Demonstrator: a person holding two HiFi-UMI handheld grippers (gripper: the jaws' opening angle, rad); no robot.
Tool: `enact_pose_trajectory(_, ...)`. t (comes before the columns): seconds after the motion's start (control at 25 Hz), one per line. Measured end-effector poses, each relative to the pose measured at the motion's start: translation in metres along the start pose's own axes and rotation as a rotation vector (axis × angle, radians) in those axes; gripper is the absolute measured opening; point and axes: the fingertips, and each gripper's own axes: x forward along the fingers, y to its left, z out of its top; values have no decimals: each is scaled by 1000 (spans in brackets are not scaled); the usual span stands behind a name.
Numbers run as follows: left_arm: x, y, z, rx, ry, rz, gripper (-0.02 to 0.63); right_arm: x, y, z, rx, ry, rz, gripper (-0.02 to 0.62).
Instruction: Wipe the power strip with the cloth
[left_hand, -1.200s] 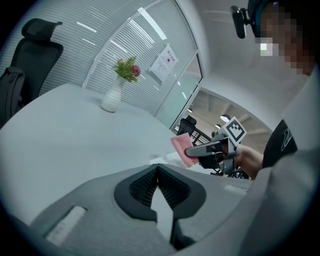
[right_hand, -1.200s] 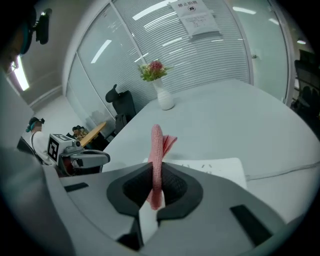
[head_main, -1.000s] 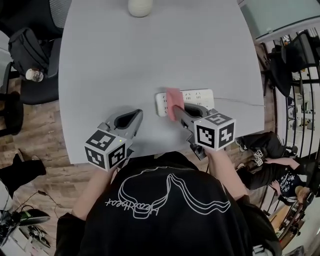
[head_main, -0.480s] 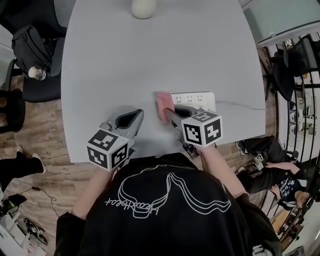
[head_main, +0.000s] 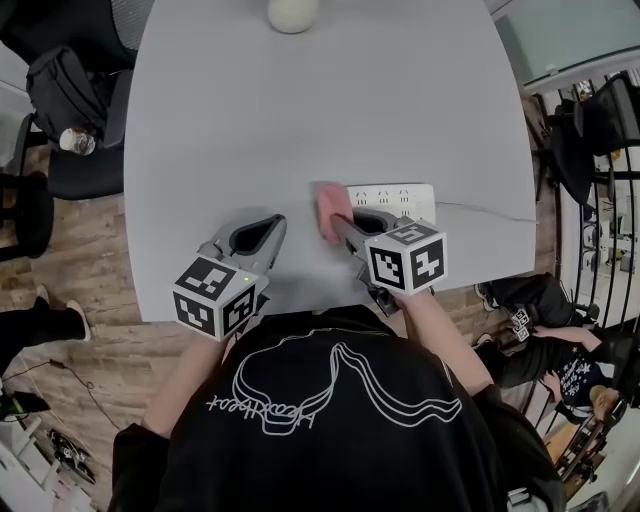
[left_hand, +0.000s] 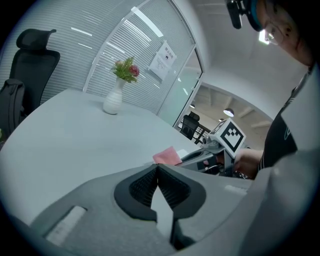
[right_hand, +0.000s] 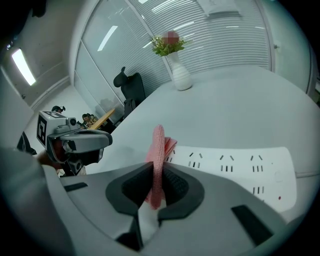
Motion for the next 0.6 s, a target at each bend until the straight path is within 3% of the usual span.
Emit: enact_pose_trajectory(0.6, 10, -17, -8, -17, 23, -32, 11, -35, -46, -11, 63, -26, -94, 48)
